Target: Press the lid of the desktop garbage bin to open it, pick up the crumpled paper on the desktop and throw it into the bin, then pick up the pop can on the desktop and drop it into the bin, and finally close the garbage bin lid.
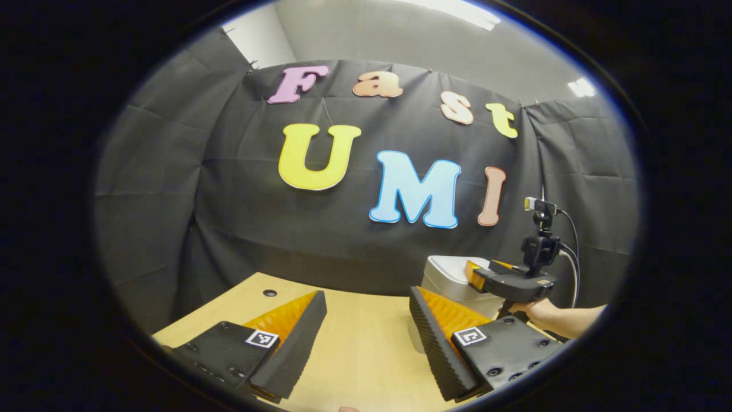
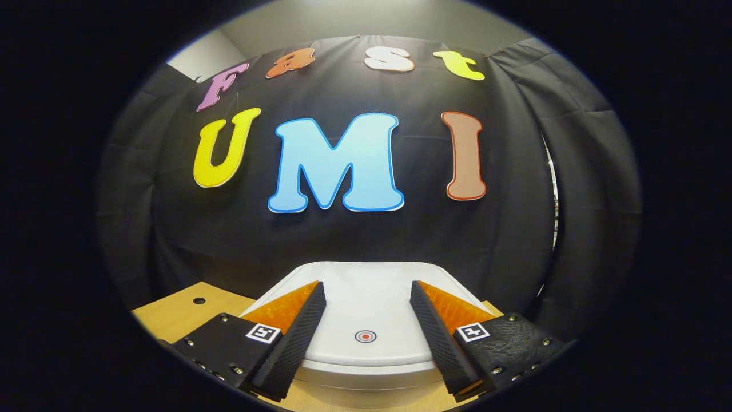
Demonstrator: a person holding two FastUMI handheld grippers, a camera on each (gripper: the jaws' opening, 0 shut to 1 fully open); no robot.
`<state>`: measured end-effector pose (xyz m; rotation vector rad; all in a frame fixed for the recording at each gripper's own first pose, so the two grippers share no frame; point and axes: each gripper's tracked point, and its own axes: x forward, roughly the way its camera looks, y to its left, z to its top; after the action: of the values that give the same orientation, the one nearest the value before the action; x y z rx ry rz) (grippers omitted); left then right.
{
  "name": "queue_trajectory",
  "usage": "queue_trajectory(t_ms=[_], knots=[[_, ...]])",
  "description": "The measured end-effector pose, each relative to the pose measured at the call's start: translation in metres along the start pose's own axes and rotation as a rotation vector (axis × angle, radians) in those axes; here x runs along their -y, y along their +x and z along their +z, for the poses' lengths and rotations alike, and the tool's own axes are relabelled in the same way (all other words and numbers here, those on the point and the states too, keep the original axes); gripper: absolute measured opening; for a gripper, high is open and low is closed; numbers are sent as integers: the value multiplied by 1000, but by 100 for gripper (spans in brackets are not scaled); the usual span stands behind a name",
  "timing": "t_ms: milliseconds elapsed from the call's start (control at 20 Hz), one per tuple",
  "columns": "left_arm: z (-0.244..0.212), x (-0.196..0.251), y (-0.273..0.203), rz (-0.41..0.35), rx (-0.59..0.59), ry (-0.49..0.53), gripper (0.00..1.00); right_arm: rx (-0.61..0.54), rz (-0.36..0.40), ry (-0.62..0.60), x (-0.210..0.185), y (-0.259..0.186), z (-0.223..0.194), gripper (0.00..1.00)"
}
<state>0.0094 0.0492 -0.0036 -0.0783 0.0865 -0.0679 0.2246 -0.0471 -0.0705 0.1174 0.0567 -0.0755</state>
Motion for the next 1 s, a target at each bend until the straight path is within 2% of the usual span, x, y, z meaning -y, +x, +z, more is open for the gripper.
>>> queue_trajectory(t_ms=[200,400,500,750,1000], knots=[[1,12,-8,-7,7,7,96,15,-27,22,1,-1,5,96],[1,21,-19,6,11,16,95,-16,-88,15,1,-11,5,95],[0,25,-24,20,8,21,95,-39,-90,-2,-1,-22,6,95],[-1,47,-31,59,21,49,95,-95,-16,15,-5,-52,6,95],[-8,61,-35,101,23,57,95,-106,52,-26,-2,-91,7,95]])
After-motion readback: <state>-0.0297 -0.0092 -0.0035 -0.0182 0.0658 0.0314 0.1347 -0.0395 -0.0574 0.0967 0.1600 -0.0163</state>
